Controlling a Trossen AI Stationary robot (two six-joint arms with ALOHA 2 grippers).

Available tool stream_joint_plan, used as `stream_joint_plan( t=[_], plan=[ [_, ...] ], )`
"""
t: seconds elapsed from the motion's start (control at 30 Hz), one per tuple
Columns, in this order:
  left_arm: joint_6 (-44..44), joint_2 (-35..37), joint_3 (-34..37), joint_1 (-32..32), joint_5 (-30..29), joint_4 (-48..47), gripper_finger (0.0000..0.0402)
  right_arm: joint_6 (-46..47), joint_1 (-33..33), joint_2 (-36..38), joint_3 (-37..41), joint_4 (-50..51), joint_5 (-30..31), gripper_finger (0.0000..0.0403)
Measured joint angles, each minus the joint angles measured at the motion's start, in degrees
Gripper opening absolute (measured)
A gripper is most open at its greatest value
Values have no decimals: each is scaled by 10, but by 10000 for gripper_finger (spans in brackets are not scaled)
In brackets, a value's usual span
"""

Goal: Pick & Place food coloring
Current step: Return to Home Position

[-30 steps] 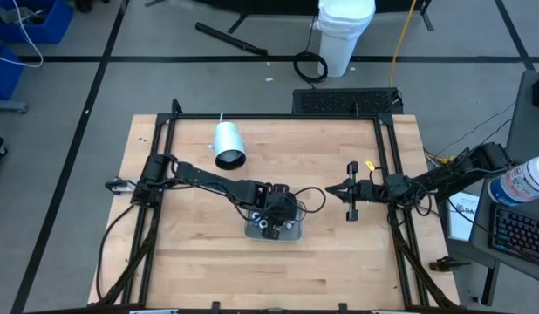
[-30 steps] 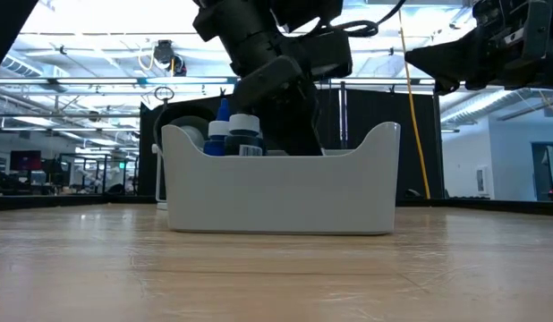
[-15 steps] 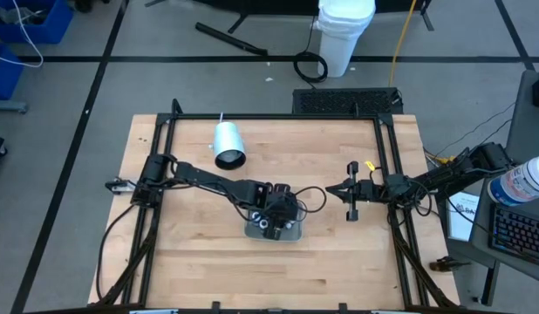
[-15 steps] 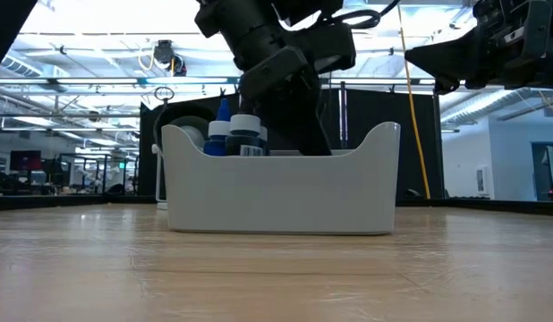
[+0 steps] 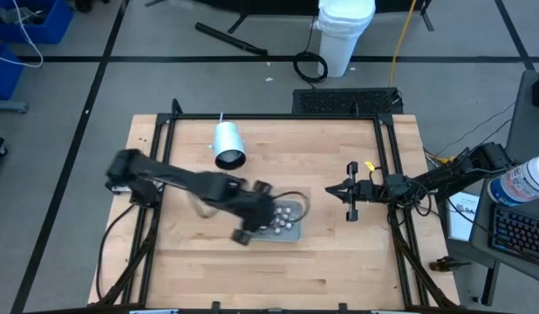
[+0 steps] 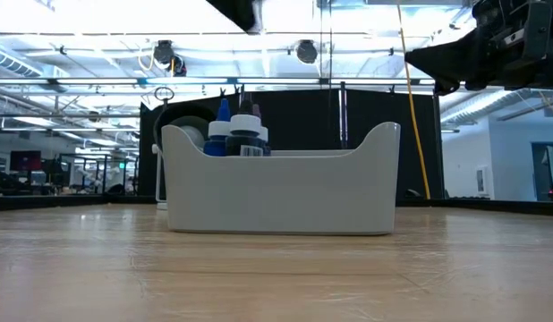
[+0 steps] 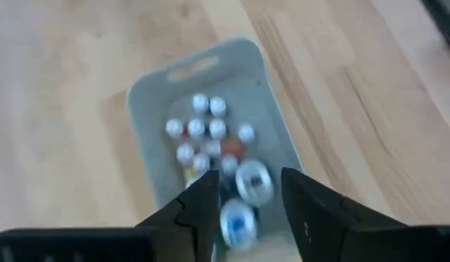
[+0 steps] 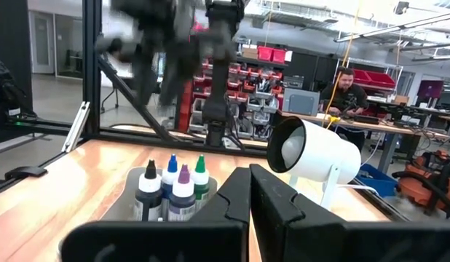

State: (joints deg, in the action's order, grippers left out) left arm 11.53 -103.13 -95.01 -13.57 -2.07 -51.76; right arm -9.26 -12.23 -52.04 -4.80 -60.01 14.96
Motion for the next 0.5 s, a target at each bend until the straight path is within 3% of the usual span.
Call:
stream_joint_plan(
  t=[0.13, 0.23, 0.37, 0.5],
  plan=[
    [-38, 121, 39, -37, -54, -45, 114, 0, 0, 0, 0, 2, 0, 0],
    [-79, 227, 109, -62, -92, -29, 71, 0, 0, 0, 0, 3, 0, 0],
    [-116, 392, 278, -80, -134, 67, 13, 0, 0, 0, 0, 3, -2, 0],
    [-145, 530, 476, -81, -127, 238, 10, -3, 0, 0, 0, 24, -2, 0]
  ],
)
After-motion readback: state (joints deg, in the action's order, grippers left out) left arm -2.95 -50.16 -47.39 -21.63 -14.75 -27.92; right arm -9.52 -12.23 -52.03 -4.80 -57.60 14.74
